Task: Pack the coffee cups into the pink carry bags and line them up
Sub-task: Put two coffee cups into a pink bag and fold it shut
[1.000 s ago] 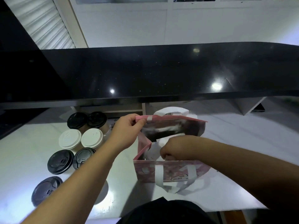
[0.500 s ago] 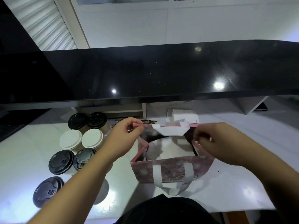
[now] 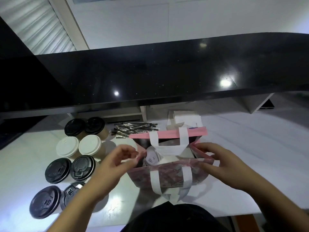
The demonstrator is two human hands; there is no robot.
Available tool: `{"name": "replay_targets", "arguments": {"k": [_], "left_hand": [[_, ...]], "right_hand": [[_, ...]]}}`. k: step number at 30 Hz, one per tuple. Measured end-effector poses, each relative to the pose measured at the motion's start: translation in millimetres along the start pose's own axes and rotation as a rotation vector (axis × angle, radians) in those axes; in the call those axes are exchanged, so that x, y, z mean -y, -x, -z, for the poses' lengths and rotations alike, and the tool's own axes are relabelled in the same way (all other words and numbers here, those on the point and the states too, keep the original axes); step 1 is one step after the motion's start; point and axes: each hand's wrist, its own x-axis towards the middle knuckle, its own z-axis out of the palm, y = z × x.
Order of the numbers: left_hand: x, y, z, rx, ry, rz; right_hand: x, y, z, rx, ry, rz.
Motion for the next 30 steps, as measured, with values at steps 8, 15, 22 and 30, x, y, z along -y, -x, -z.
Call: {"name": "replay_targets", "arguments": {"k": [8, 15, 22, 30], "left_hand": [[-2, -4, -17, 0.099, -0.080, -0.010], [17, -17, -18, -0.072, 0.129, 0.109], [15, -25, -12, -0.040, -0.086, -0.033], [13, -26, -13, -0.131, -0.539, -0.364]], "right_hand": [[-12, -15, -10, -0.003, -0.267, -0.093], [-19, -23, -18, -0.118, -0.400, -0.211], [-25, -28, -16, -0.217, -0.104, -0.028], [-31, -24, -24, -0.334, 0.249, 0.087]]}}
